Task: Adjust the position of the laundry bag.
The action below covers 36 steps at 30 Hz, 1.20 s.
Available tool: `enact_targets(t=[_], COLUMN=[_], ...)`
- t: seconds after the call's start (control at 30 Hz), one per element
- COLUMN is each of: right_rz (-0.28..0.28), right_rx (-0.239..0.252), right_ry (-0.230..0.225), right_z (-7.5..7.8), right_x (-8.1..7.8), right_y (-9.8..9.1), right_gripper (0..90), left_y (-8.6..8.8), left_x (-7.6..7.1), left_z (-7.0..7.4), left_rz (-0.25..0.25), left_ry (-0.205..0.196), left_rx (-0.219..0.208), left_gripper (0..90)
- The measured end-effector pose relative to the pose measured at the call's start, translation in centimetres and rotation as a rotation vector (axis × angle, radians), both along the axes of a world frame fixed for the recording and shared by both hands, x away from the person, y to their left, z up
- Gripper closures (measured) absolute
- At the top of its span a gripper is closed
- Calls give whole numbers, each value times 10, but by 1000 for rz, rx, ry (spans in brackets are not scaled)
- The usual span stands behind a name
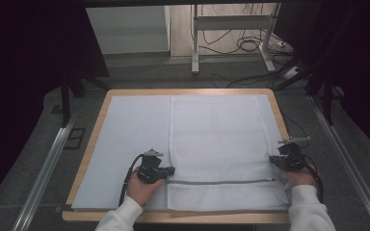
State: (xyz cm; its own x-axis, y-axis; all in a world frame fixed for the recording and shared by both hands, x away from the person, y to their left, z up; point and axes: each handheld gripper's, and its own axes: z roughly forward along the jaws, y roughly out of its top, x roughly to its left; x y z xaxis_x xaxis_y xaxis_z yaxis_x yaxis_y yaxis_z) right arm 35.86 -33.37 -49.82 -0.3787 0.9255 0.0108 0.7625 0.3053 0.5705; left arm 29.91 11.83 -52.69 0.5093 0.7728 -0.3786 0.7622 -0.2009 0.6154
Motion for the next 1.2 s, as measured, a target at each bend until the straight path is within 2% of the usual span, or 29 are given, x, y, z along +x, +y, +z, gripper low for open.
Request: enact_targets(t=[0.77,1.2], right_rz=[52,66], right_rx=[16,13], right_ry=[-22,-27], right_z=[0,-2], right_x=[-1,-1], right_y=[22,29], right_gripper=[871,872], left_y=[24,30], left_x=[-3,-4], left_z=[4,4], left_rz=[36,47], left_ry=[-6,-9], left_rx=[-13,-12], left_gripper=[897,897])
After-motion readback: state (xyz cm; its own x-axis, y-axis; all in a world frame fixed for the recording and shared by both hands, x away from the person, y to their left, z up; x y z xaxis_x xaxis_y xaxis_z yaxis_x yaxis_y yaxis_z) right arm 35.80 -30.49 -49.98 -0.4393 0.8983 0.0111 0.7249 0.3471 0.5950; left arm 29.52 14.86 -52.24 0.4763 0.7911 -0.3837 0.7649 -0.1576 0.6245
